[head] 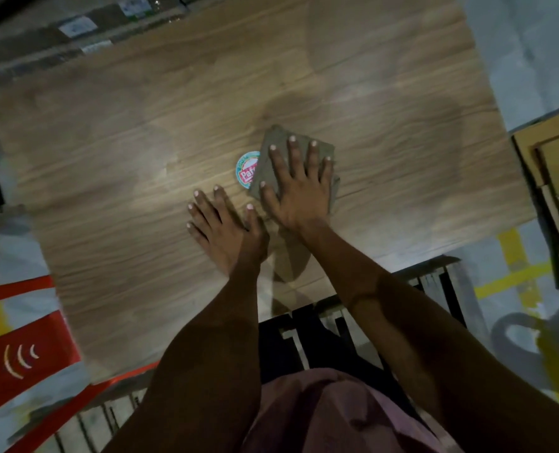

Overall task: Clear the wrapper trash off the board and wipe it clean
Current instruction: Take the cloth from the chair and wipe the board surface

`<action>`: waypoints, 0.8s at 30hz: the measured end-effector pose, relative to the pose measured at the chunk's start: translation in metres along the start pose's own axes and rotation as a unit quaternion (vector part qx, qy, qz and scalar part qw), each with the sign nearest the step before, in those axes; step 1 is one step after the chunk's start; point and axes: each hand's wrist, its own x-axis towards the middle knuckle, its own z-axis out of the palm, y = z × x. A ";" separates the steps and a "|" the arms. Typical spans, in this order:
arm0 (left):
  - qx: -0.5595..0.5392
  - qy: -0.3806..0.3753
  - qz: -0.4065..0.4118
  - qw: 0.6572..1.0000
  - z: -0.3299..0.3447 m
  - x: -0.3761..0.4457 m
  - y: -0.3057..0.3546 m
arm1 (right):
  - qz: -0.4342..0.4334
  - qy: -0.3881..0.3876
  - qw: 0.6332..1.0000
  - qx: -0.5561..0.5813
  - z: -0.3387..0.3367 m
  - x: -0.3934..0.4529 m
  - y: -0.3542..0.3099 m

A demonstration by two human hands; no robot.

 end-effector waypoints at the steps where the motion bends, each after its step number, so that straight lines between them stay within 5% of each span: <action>1: 0.000 -0.001 -0.001 1.000 -0.001 -0.001 0.000 | -0.009 0.007 1.000 0.002 -0.001 0.003 0.006; 8: 0.006 -0.003 -0.005 1.000 -0.002 0.001 0.002 | 0.209 0.025 0.977 0.027 -0.007 0.032 0.002; 14: 0.006 -0.004 -0.011 1.000 -0.002 0.000 0.004 | -0.017 0.006 1.000 -0.008 -0.004 0.040 0.011; 24: 0.004 0.000 -0.010 1.000 -0.001 0.002 0.002 | 0.194 0.031 0.980 0.004 -0.004 0.075 0.000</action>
